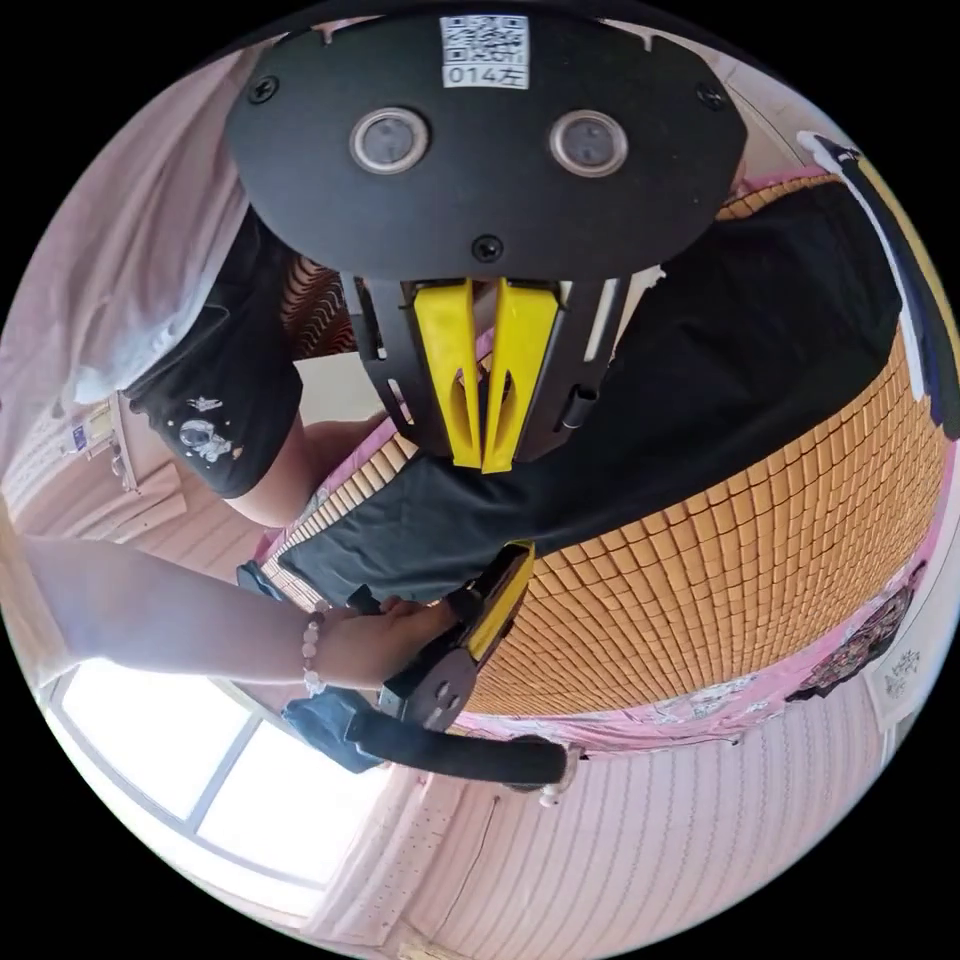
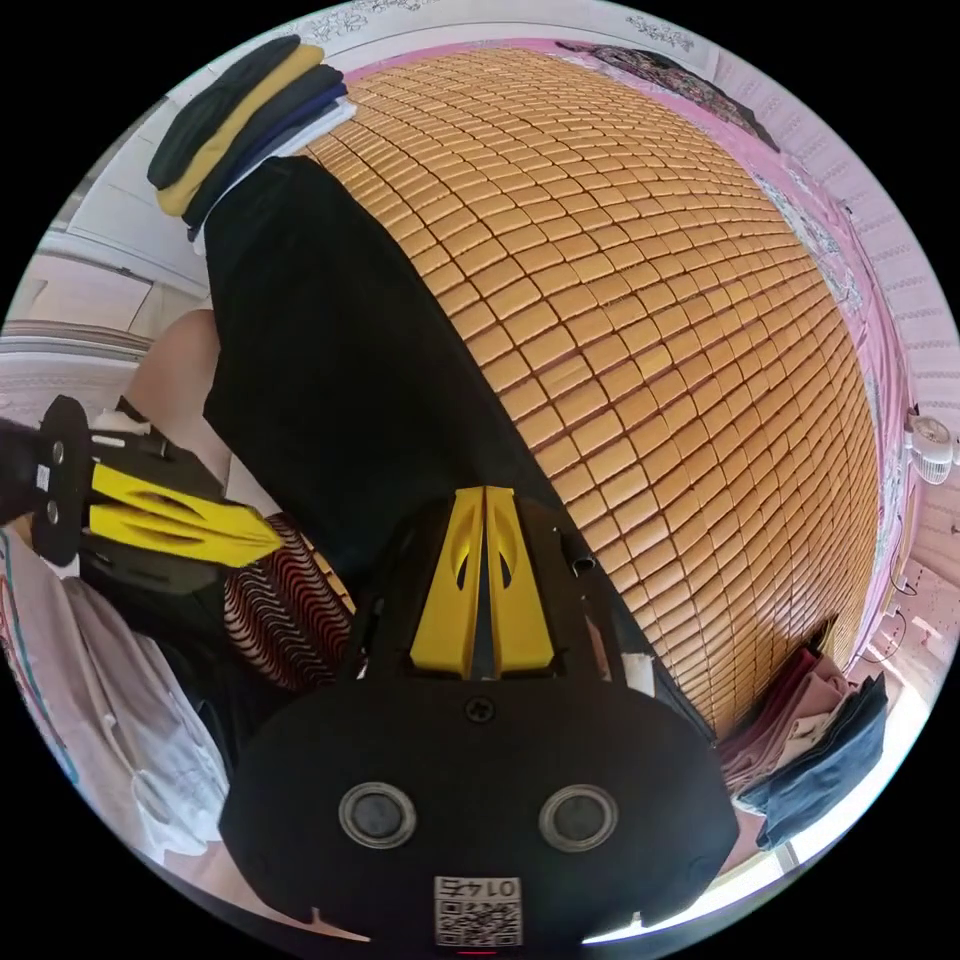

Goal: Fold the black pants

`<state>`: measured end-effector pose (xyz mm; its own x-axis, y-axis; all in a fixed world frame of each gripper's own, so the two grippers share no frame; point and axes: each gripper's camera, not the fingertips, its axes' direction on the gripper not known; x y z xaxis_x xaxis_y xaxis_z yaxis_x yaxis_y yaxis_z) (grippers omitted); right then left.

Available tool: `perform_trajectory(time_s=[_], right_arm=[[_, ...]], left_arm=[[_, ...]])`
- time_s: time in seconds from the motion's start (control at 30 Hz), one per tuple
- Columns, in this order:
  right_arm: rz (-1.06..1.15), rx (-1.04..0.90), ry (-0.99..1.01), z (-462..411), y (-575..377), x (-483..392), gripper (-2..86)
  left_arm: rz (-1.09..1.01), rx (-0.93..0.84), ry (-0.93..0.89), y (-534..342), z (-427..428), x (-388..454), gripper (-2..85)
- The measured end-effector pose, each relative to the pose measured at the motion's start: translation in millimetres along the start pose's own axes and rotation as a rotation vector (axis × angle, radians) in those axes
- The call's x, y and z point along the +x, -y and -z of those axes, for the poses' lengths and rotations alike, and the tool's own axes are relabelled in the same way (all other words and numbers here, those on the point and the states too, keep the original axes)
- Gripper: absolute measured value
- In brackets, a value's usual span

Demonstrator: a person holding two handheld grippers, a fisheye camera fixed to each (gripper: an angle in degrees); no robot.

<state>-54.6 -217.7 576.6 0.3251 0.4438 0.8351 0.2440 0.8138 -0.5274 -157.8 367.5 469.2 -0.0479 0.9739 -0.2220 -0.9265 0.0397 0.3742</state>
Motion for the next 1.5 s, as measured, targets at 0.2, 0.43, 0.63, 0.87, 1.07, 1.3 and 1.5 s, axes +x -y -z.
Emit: perform_trajectory(time_s=[0.2, 0.43, 0.63, 0.87, 1.07, 1.3, 1.5], right_arm=[[-0.038, -0.047, 0.029, 2.5, 5.8, 15.9, -0.4], [0.043, -0.167, 0.081, 15.8, 7.7, 22.2, -0.3], [-0.027, -0.124, 0.038, 30.5, -20.4, 19.6, -0.5], [-0.130, 0.021, 0.122, 48.9, -75.5, 36.5, -0.7], [-0.316, 0.367, 0.287, 92.1, -239.0, 59.9, 1.9], [-1.143, 0.396, -0.027, 69.9, -513.8, 112.7, 12.7], [-1.267, 0.223, -0.013, 31.3, -580.6, 131.7, 13.2]], left_arm=[[-0.094, -0.134, 0.083, 17.8, -72.2, 32.2, -1.0], [-0.075, -0.185, 0.040, 25.7, -85.8, 39.6, -1.0], [-0.076, -0.212, 0.026, 44.0, -109.8, 47.4, -1.0], [-0.101, -0.223, 0.052, 54.3, -117.4, 57.6, -1.0], [0.030, -0.176, 0.019, 40.4, -84.7, 30.0, -1.0], [0.191, -0.199, 0.215, 19.2, -45.4, -26.3, -1.0], [0.260, -0.262, 0.283, 17.1, -58.4, -62.2, -1.0]])
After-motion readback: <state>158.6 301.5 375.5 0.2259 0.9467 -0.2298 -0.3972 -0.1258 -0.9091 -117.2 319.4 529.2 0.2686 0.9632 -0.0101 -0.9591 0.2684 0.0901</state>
